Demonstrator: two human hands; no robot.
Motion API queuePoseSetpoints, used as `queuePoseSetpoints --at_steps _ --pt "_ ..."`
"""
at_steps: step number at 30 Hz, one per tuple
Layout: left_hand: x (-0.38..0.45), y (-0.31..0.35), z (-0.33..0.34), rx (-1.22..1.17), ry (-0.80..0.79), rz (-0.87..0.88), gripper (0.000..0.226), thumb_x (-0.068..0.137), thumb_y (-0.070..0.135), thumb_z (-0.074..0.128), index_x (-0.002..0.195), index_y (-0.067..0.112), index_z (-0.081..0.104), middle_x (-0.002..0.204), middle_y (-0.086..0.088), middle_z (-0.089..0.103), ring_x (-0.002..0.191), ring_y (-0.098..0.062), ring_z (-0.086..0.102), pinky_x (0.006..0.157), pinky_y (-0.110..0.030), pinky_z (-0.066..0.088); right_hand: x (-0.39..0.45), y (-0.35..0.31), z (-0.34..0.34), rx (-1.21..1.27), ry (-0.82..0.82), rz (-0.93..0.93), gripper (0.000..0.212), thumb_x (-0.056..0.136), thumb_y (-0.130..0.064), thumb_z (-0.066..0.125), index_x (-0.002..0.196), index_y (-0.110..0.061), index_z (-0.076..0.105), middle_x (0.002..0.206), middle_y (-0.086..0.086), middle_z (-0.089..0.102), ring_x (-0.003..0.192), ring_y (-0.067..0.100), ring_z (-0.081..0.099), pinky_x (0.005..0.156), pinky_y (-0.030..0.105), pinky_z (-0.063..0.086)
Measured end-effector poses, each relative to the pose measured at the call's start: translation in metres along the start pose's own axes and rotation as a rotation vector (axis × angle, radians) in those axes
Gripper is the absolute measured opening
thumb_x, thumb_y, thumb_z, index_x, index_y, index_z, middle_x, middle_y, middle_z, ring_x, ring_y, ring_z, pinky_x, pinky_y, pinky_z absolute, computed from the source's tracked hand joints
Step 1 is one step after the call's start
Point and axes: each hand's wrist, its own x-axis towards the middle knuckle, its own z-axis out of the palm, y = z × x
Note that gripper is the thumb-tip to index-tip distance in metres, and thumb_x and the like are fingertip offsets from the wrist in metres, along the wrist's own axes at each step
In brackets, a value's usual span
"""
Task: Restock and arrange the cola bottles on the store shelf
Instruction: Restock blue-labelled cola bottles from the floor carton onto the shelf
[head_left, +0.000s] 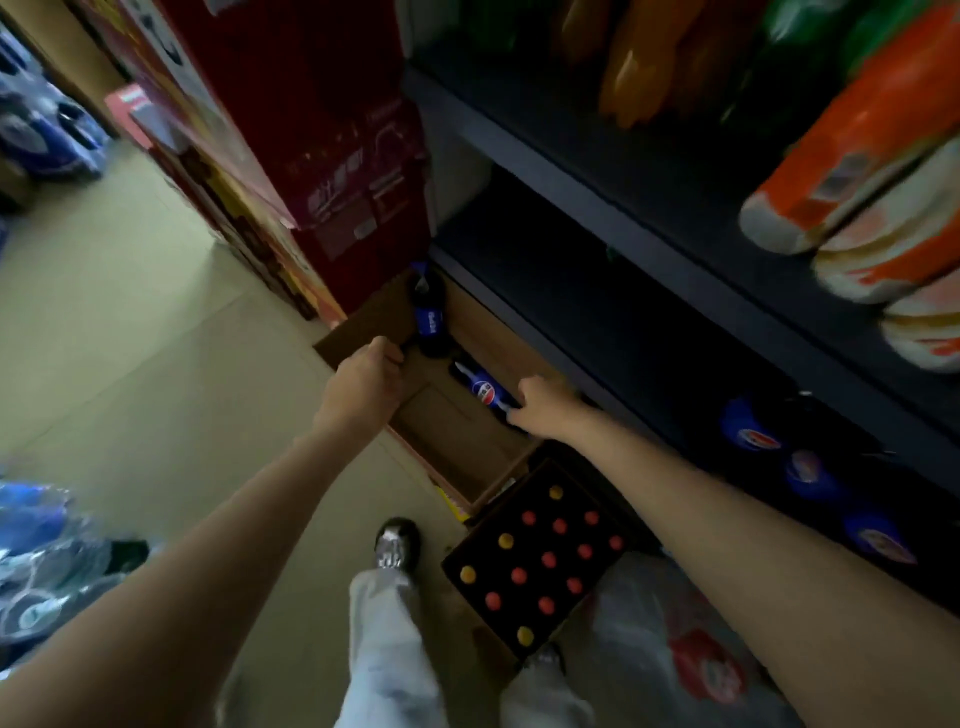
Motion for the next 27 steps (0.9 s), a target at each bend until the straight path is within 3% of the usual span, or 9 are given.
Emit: queuePoseSetpoints --at_steps 1,4,9,14,19,21,23,25,27 --pt "0.026 -0.010 0.015 -0.035 -0.021 -0.007 0.030 0.089 0.001 0.049 0.118 0.008 0.051 0.118 -0.011 0.058 0.106 -0.026 0.057 0.091 -0.039 0.050 0.029 0.003 0.010 0.008 -0.045 0.033 0.014 0.093 -0.018 0.053 0.102 -0.010 0.047 0.092 0.002 0.049 0.082 0.018 0.053 0.064 0.024 0.039" --pt "0.099 -0.042 0.060 -0.026 -0.095 0.023 0.034 0.089 0.001 0.047 0.122 0.009 0.049 0.121 -0.009 0.055 0.109 -0.023 0.055 0.089 -0.031 0.047 0.120 0.018 0.043 0.046 -0.072 0.118 0.047 0.090 -0.013 0.056 0.132 -0.005 0.039 0.123 0.013 0.050 0.115 0.030 0.051 0.088 0.031 0.042" --pt "0.183 -0.092 0.125 0.121 -0.223 0.151 0.037 0.090 0.006 0.047 0.127 0.011 0.046 0.124 -0.008 0.053 0.113 -0.022 0.053 0.093 -0.031 0.046 0.249 0.041 0.099 0.093 -0.016 0.191 0.056 0.085 -0.008 0.060 0.137 -0.008 0.038 0.132 0.014 0.049 0.118 0.030 0.051 0.096 0.035 0.042" --pt "0.240 -0.125 0.177 0.202 -0.275 0.246 0.041 0.090 0.004 0.046 0.130 0.011 0.046 0.132 -0.011 0.049 0.118 -0.025 0.052 0.096 -0.035 0.046 0.311 0.061 0.149 -0.112 0.095 0.251 0.070 0.087 -0.009 0.059 0.147 -0.008 0.022 0.148 0.013 0.025 0.135 0.032 0.031 0.109 0.040 0.031" --pt "0.254 -0.131 0.213 0.220 -0.321 0.275 0.039 0.091 0.011 0.049 0.130 0.015 0.045 0.129 -0.008 0.053 0.115 -0.022 0.055 0.087 -0.028 0.045 0.316 0.059 0.173 -0.202 0.232 0.040 0.069 0.084 -0.016 0.065 0.142 -0.011 0.028 0.144 0.012 0.031 0.134 0.029 0.031 0.110 0.038 0.028" --pt "0.252 -0.129 0.219 0.218 -0.337 0.249 0.040 0.091 0.013 0.051 0.130 0.016 0.043 0.128 -0.008 0.053 0.114 -0.022 0.055 0.084 -0.027 0.045 0.313 0.066 0.176 -0.322 0.178 0.071 0.077 0.080 -0.029 0.069 0.142 -0.011 0.027 0.143 0.014 0.030 0.133 0.030 0.031 0.108 0.039 0.029" --pt "0.247 -0.126 0.223 0.218 -0.403 0.244 0.043 0.089 0.013 0.053 0.131 0.016 0.042 0.131 -0.008 0.050 0.118 -0.023 0.053 0.093 -0.032 0.045 0.310 0.074 0.181 -0.358 -0.011 0.217 0.080 0.078 -0.037 0.071 0.141 -0.010 0.028 0.143 0.015 0.034 0.132 0.032 0.035 0.107 0.041 0.031" --pt "0.245 -0.126 0.225 0.260 -0.453 0.275 0.048 0.088 0.014 0.055 0.133 0.019 0.039 0.136 -0.007 0.046 0.121 -0.023 0.050 0.098 -0.035 0.044 0.311 0.076 0.190 -0.391 -0.143 0.266 0.071 0.081 -0.036 0.068 0.138 -0.012 0.035 0.139 0.012 0.044 0.128 0.030 0.043 0.106 0.042 0.033" --pt "0.247 -0.131 0.225 0.325 -0.491 0.316 0.055 0.087 0.015 0.056 0.138 0.021 0.034 0.143 -0.007 0.039 0.129 -0.025 0.043 0.105 -0.040 0.040 0.315 0.073 0.192 -0.399 -0.160 0.228 0.068 0.081 -0.034 0.069 0.138 -0.014 0.036 0.137 0.010 0.047 0.127 0.029 0.045 0.106 0.041 0.033"
